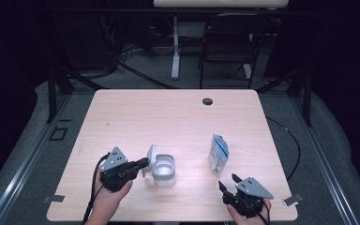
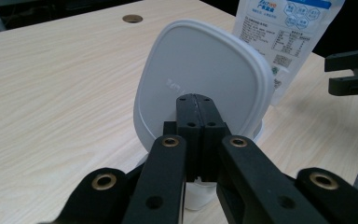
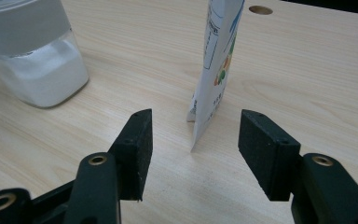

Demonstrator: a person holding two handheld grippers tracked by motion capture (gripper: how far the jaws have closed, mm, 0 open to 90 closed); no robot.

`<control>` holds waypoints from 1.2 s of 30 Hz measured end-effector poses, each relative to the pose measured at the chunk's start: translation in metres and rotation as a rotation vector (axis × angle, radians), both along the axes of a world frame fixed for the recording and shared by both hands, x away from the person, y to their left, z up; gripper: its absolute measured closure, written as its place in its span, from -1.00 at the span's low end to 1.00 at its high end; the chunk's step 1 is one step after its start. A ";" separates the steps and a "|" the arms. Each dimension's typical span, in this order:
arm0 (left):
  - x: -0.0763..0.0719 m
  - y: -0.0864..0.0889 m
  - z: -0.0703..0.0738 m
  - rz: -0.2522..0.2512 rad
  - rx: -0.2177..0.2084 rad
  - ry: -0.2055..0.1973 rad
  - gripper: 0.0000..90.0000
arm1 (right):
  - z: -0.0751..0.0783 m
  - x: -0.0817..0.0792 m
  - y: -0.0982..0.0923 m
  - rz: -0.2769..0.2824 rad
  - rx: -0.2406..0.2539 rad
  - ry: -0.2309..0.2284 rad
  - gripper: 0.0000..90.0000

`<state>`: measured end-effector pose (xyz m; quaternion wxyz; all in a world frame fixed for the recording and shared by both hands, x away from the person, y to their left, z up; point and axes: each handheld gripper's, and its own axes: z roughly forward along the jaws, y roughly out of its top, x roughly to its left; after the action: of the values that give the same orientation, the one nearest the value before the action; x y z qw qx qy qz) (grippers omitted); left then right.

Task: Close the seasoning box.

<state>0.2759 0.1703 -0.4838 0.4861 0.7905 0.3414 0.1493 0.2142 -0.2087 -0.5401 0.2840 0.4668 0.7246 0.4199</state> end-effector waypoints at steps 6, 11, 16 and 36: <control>0.002 -0.010 -0.005 -0.031 0.035 0.016 1.00 | -0.001 0.003 0.002 0.002 -0.002 0.002 0.00; 0.003 -0.011 -0.005 -0.037 0.052 0.020 1.00 | -0.001 0.003 0.005 0.006 -0.002 0.000 0.00; 0.003 -0.008 -0.003 -0.034 0.052 0.019 1.00 | -0.001 0.002 0.006 0.005 -0.001 0.002 0.00; -0.006 0.032 0.008 0.085 0.009 -0.027 0.43 | 0.007 0.000 0.001 0.004 -0.005 -0.008 -0.01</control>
<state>0.2698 0.2024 -0.4755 0.4801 0.7756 0.3673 0.1818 0.2137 -0.2080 -0.5329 0.2872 0.4631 0.7256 0.4202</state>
